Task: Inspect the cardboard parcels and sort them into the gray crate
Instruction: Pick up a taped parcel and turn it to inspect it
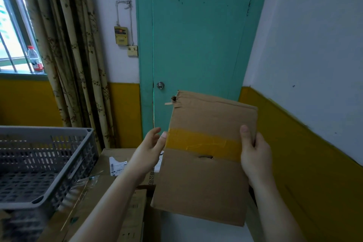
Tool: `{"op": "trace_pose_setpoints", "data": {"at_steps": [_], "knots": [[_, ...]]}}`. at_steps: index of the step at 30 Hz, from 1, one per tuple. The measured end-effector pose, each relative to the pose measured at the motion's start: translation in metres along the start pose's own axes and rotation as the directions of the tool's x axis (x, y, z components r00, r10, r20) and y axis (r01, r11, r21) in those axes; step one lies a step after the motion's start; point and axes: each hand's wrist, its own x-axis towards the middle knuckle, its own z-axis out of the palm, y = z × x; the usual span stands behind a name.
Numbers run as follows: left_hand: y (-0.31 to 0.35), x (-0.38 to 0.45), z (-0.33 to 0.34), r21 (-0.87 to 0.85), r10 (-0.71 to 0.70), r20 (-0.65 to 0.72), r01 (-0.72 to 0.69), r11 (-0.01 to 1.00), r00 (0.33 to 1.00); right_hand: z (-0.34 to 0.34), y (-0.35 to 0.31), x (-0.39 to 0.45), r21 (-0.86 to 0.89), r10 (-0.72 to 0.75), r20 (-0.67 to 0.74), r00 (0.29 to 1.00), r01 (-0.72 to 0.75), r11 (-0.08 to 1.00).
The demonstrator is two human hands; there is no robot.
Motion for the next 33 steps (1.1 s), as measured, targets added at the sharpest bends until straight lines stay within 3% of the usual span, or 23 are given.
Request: {"op": "trace_pose_setpoints", "data": {"at_steps": [5,13,18,23,29,33], "knots": [[-0.005,-0.004,0.001,-0.057,-0.134,0.186,0.147,0.987,0.973,-0.002,-0.003,-0.002,0.022,0.047,0.011,0.999,-0.047,0.999],[-0.006,-0.007,-0.008,-0.014,-0.088,0.423,0.103,0.995,0.902,-0.009,-0.005,0.002,-0.005,0.053,-0.020,0.998,-0.053,0.999],[-0.007,-0.007,-0.003,-0.047,-0.055,0.346,0.076,0.996,0.937,-0.008,-0.004,0.002,-0.076,0.047,-0.006,0.999,-0.048,0.996],[-0.006,-0.011,0.004,-0.034,-0.061,0.256,0.072,0.997,0.965,-0.006,-0.009,-0.010,-0.187,0.060,0.109,0.992,-0.039,0.982],[-0.005,-0.013,0.007,-0.145,-0.058,0.157,0.082,0.986,0.986,0.001,-0.010,-0.026,-0.337,0.244,0.218,0.945,-0.162,0.927],[0.001,-0.019,0.010,-0.127,-0.030,0.139,0.048,0.991,0.990,0.007,-0.015,-0.029,-0.351,0.329,0.195,0.924,-0.248,0.903]]}}
